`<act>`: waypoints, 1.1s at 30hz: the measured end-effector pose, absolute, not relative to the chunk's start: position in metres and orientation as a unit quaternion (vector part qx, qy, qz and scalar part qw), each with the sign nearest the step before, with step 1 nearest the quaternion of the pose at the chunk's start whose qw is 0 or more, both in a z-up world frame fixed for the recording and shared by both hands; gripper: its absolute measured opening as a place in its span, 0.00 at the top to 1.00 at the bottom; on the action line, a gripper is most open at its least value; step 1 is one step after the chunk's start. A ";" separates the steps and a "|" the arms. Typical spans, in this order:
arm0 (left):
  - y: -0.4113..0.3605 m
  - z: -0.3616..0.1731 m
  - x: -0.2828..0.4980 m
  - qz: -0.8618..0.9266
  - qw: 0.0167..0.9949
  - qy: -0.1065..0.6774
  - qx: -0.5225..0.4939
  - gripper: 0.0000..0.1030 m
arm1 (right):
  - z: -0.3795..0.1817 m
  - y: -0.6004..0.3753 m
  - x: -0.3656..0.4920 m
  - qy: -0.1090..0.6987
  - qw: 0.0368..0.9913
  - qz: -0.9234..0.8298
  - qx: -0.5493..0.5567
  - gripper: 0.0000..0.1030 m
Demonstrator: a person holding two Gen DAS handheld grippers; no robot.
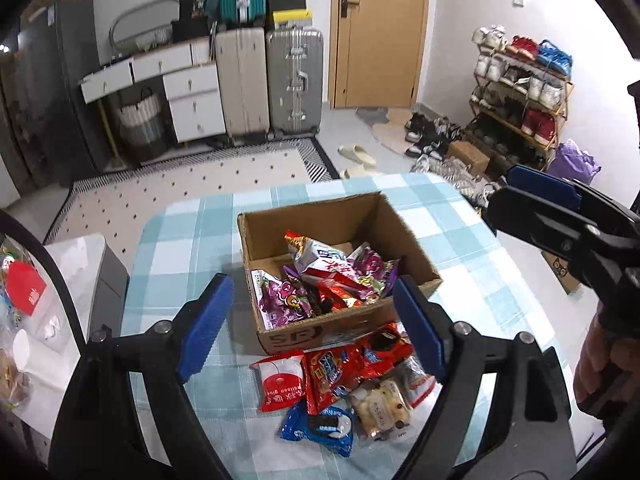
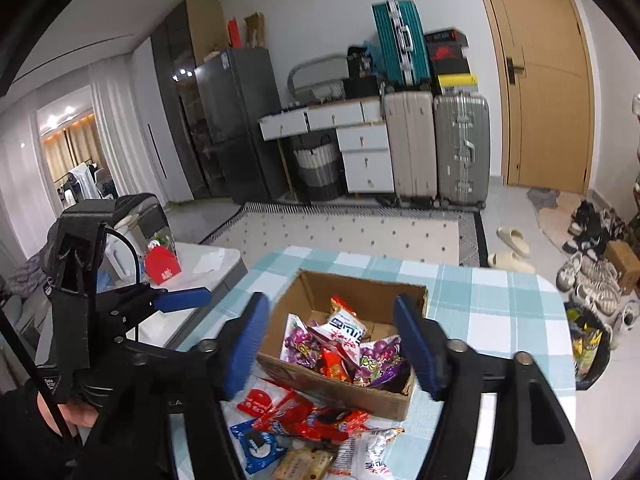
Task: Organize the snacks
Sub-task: 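Withdraw both tools from the box back toward the snack pile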
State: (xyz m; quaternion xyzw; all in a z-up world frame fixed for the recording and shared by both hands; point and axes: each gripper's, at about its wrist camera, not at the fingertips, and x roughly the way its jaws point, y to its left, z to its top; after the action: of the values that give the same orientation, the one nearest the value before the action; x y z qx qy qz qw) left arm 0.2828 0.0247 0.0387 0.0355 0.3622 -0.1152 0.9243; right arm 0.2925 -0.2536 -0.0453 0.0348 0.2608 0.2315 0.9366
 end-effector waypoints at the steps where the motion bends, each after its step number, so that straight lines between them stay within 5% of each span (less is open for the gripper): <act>1: 0.024 0.042 0.276 -0.116 0.927 0.356 0.039 0.21 | -0.042 -0.254 0.284 0.252 0.939 0.232 0.033 0.28; 5: 0.021 0.053 0.245 -0.112 0.937 0.327 0.058 0.20 | -0.035 -0.255 0.250 0.215 0.948 0.231 0.032 0.13; 15: 0.026 0.057 0.193 -0.089 0.953 0.283 0.061 0.12 | -0.034 -0.248 0.188 0.170 0.959 0.224 0.017 0.04; 17: 0.031 0.052 0.186 -0.082 0.956 0.277 0.059 0.01 | -0.039 -0.247 0.176 0.168 0.962 0.215 0.010 0.03; 33: 0.085 -0.032 0.169 -0.056 0.958 0.278 -0.037 0.00 | -0.123 -0.281 0.165 0.208 0.957 0.189 0.062 0.01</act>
State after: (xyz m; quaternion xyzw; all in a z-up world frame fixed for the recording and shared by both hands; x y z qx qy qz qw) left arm 0.1695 0.0849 -0.0319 -0.0374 0.2781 -0.0564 0.9582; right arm 0.1645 -0.2807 -0.1227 0.0620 0.2085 0.1895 0.9575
